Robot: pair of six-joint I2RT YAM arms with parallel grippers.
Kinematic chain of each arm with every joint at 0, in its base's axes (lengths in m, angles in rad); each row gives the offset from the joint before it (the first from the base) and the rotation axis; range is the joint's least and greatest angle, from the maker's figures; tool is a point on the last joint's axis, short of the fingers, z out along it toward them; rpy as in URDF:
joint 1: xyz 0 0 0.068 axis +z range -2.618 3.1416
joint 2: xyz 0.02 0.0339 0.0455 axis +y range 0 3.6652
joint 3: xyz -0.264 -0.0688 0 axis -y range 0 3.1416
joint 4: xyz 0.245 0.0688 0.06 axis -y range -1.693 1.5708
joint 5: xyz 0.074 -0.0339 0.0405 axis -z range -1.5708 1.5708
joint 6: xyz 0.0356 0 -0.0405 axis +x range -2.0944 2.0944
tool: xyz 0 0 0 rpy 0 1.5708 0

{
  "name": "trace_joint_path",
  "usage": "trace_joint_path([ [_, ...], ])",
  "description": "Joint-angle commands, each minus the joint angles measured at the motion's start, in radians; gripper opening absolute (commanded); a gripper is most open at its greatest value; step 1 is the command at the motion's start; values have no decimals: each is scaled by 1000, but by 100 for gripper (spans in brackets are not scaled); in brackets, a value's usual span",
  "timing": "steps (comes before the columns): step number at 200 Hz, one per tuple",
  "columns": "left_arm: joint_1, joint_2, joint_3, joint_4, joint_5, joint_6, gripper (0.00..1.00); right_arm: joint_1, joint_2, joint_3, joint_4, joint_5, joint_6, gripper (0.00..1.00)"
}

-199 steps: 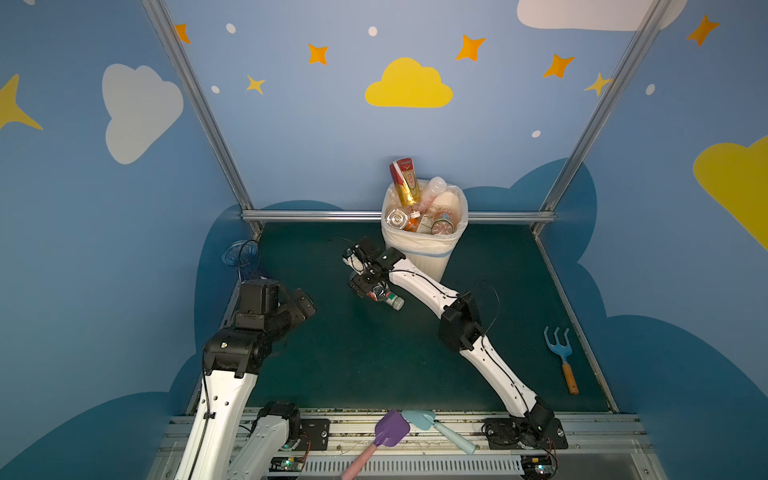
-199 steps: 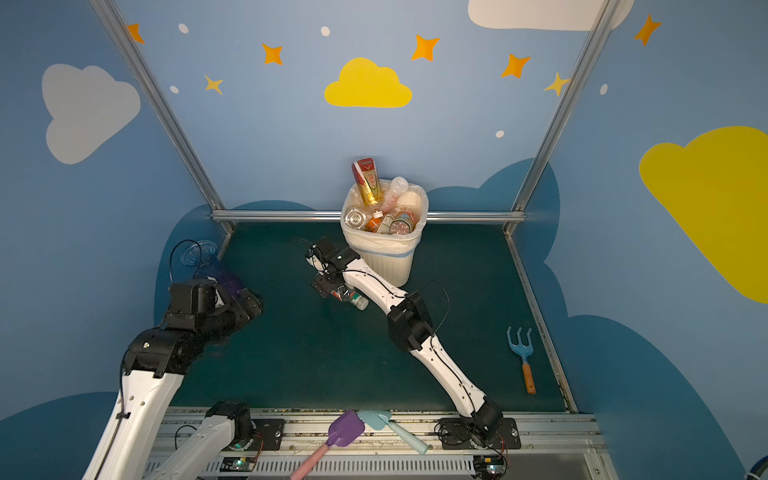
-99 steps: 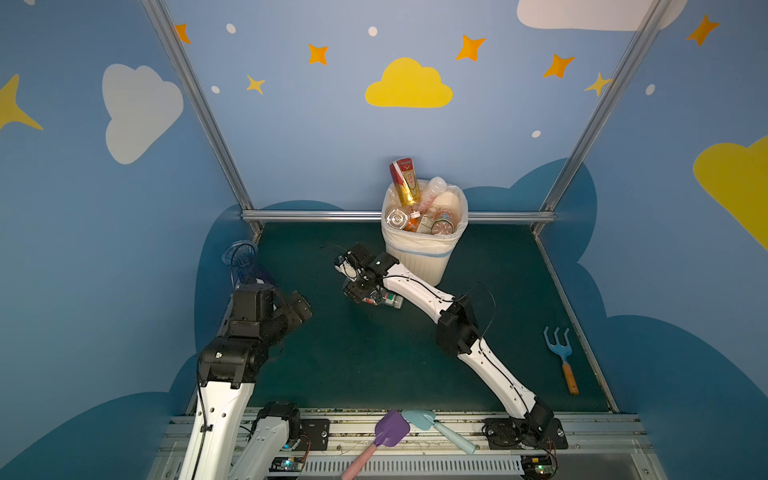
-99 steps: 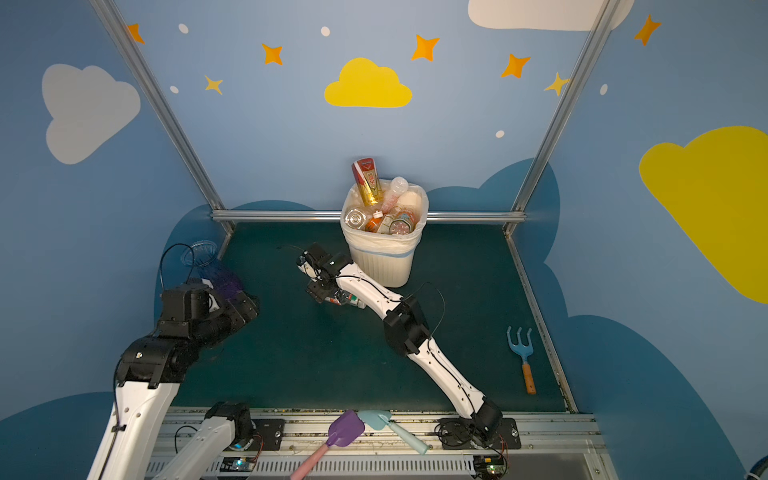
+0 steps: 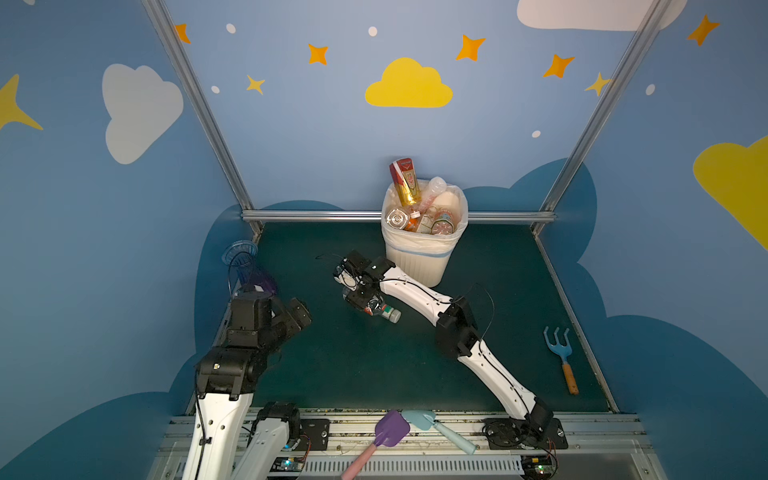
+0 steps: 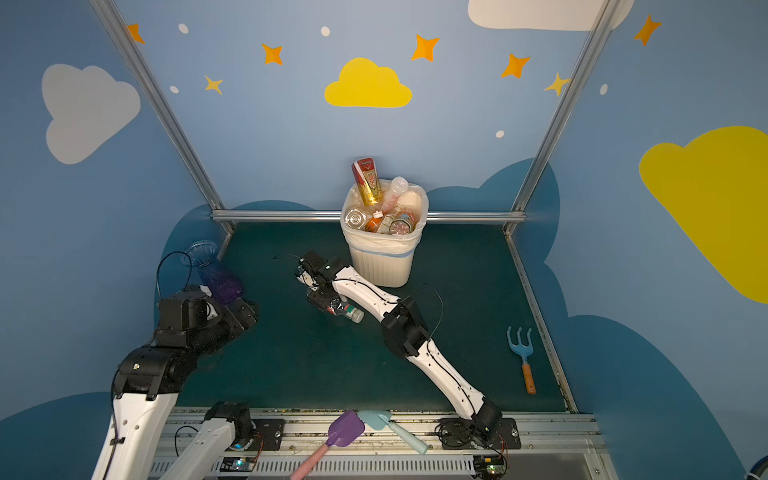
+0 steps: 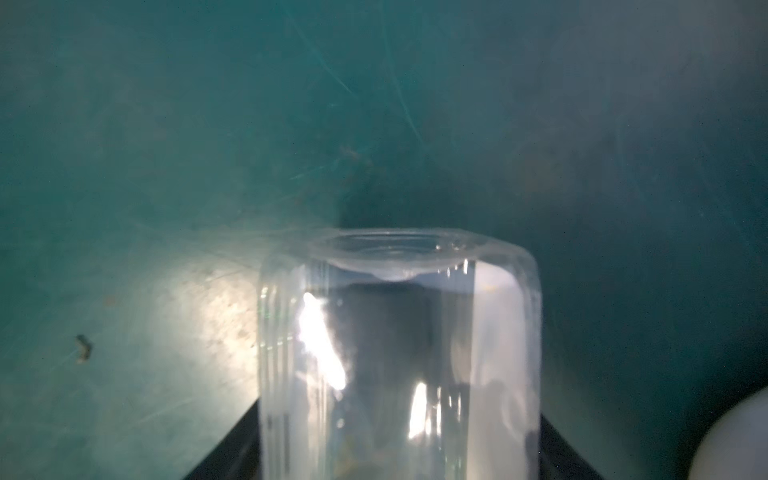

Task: Throw the plastic bottles in the bin
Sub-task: 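Lift the water bottle with the right gripper and carry it over the bin, then open the right gripper to drop the water bottle into the bin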

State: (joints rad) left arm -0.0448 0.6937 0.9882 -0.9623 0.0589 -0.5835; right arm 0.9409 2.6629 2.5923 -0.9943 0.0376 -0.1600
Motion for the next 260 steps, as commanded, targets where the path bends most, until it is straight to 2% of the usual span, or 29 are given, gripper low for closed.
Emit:
trace_joint_path([
  [1,6,-11,-15,-15,15,4,100,19,-127,15,7,-32,32,62],
  [48,6,-22,-31,-10,32,4,100,19,-318,4,96,-90,121,59],
  [84,6,4,-16,11,46,20,100,-5,-559,-82,298,-107,138,59],
  [107,6,35,6,38,62,24,100,-49,-726,-195,509,-148,158,59],
  [126,6,58,26,61,67,30,100,-80,-884,-378,787,-175,152,59],
  [145,8,82,46,83,70,39,100,-110,-999,-556,1071,-174,106,60],
  [158,7,101,63,92,71,46,100,-131,-1023,-592,1155,-151,53,61],
  [178,7,126,84,102,76,53,100,-194,-980,-535,1145,-141,40,62],
  [192,7,137,96,106,77,55,100,-251,-908,-454,1070,-149,48,65],
  [218,7,151,113,106,82,57,100,-317,-748,-285,810,-91,43,85],
  [235,8,151,123,99,78,62,100,-329,-728,-311,757,36,1,94],
  [260,7,150,130,87,67,73,100,-361,-807,-382,756,45,59,94],
])
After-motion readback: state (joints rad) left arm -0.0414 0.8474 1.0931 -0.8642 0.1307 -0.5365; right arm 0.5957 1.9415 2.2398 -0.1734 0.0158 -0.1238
